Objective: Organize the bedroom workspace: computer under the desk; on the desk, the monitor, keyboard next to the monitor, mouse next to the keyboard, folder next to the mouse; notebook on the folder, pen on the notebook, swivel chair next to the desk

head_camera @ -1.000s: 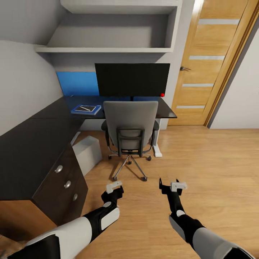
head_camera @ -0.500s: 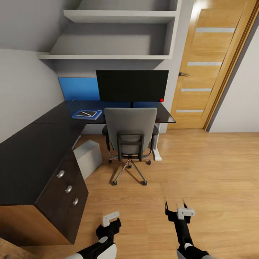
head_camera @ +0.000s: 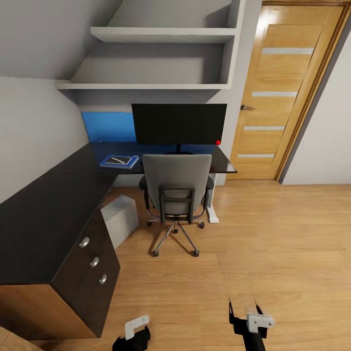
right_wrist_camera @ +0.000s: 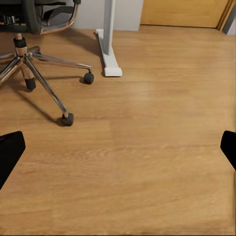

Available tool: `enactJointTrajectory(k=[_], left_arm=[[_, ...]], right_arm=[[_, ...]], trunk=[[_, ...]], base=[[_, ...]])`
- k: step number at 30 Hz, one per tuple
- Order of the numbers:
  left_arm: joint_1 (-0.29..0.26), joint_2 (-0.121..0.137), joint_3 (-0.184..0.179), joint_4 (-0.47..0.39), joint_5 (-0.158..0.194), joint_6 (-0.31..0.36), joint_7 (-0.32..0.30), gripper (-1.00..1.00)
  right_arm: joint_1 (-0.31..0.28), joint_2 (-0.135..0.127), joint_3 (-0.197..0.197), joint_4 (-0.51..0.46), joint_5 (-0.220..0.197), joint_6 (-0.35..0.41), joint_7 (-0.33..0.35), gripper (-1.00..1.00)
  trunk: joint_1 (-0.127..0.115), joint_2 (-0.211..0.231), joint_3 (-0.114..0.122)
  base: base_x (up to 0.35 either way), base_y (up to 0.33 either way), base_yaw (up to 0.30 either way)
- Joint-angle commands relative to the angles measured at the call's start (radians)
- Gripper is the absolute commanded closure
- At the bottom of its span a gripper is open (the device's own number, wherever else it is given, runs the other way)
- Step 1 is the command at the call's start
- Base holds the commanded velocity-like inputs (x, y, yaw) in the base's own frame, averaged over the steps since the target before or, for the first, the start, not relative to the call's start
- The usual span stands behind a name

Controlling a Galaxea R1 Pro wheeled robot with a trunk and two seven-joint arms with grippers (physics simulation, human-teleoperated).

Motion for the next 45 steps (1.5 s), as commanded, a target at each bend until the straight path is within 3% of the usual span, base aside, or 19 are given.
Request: enactJointTrajectory(k=[1,7,8,13,21,31,33,34,37,38,45], left_arm=[[0.005,0.0,-0.01,0.013,0.007,-0.005,0.004,-1.0],[0.051,0.001,-0.01,0.062,0.007,-0.026,0.002,-1.0],[0.082,0.005,-0.009,0.072,0.007,-0.058,0.002,-1.0],[0.138,0.024,-0.009,0.08,0.005,-0.099,0.002,-1.0],[0.199,0.052,-0.01,0.083,0.004,-0.13,0.001,-1.0],[0.301,0.06,-0.009,0.123,0.001,-0.275,-0.008,-1.0],[0.324,0.064,-0.009,0.129,0.001,-0.299,-0.021,-1.0],[0.362,0.08,-0.008,0.133,0.0,-0.325,-0.067,-1.0],[0.379,0.106,-0.008,0.134,0.002,-0.334,-0.141,-1.0],[0.385,0.121,-0.008,0.135,0.004,-0.335,-0.21,-1.0],[0.388,0.127,-0.008,0.135,0.005,-0.333,-0.249,-1.0]], right_arm=[[0.009,0.0,0.01,0.0,-0.004,-0.008,-0.005,-1.0],[0.05,0.0,0.009,0.0,-0.004,-0.039,-0.006,-1.0],[0.069,0.0,0.009,0.007,-0.004,-0.066,-0.008,-1.0],[0.095,0.0,0.008,0.048,-0.004,-0.116,-0.013,-1.0],[0.138,-0.005,0.006,0.074,-0.004,-0.116,-0.016,-1.0],[0.215,-0.01,0.004,0.079,-0.003,-0.116,-0.016,-1.0],[0.224,-0.011,0.004,0.079,-0.004,-0.116,-0.016,-1.0],[0.235,-0.011,0.004,0.08,-0.004,-0.116,-0.016,-1.0],[0.24,-0.011,0.003,0.081,-0.004,-0.116,-0.015,-1.0],[0.242,-0.013,0.002,0.084,-0.004,-0.116,-0.016,-1.0],[0.243,-0.014,0.004,0.081,-0.001,-0.058,-0.011,-1.0]], trunk=[[-0.004,0.007,0.004],[-0.027,0.049,0.032],[-0.031,0.056,0.037],[-0.05,0.091,0.061],[-0.081,0.147,0.099],[-0.119,0.217,0.146],[-0.127,0.231,0.155],[-0.131,0.238,0.16],[-0.142,0.259,0.172],[-0.146,0.266,0.175],[-0.157,0.287,0.185]], base=[[0.0,0.0,0.0],[0.0,0.0,0.0],[0.0,0.0,0.0],[0.0,0.0,0.0],[0.0,0.0,0.0],[0.0,0.0,0.0],[0.0,0.0,0.0],[0.0,0.0,0.0],[0.0,0.0,0.0],[0.0,0.0,0.0],[0.0,0.0,0.0]])
